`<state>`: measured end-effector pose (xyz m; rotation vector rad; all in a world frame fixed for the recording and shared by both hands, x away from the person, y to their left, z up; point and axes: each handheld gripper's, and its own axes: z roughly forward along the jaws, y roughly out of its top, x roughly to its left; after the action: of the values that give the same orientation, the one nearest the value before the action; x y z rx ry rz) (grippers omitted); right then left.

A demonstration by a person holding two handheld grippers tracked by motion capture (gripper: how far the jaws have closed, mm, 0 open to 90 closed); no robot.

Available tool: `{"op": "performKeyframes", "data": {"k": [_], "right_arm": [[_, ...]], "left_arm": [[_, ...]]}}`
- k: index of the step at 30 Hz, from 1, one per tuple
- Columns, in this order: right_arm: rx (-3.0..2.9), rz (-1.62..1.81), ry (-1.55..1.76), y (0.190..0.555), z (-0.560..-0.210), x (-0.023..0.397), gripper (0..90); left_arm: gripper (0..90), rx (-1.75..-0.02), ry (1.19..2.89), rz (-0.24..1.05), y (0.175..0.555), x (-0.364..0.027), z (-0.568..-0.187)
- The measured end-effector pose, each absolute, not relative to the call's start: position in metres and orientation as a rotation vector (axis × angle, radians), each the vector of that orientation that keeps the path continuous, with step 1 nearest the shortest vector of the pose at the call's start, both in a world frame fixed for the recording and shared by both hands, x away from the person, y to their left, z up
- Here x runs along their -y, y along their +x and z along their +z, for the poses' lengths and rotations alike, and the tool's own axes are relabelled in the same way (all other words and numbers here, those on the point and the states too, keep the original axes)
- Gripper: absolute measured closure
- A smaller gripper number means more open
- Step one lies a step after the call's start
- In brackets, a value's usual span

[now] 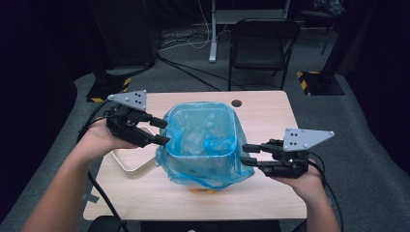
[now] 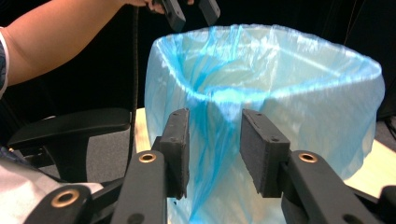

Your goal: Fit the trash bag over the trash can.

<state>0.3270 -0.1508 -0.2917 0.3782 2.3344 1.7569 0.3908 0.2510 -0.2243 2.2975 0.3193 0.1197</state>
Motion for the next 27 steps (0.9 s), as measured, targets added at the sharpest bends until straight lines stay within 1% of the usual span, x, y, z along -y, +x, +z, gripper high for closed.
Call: {"op": "performKeyframes", "data": {"k": [10,18,27], "right_arm": [[-2.288,1.791,0.323,0.335,-0.279,0.143,58.8],[-2.279,1.798,0.369,0.335,-0.282,0.151,57.3],[-2.290,1.741,0.411,0.336,-0.290,0.152,57.2]], "left_arm": [[45.9,-0.334,2.238,0.121,0.391,-0.262,-0.234],[46.7,-0.384,2.180,0.138,0.387,-0.275,-0.242],[47.4,-0.427,2.145,0.156,0.386,-0.289,-0.264]]}}
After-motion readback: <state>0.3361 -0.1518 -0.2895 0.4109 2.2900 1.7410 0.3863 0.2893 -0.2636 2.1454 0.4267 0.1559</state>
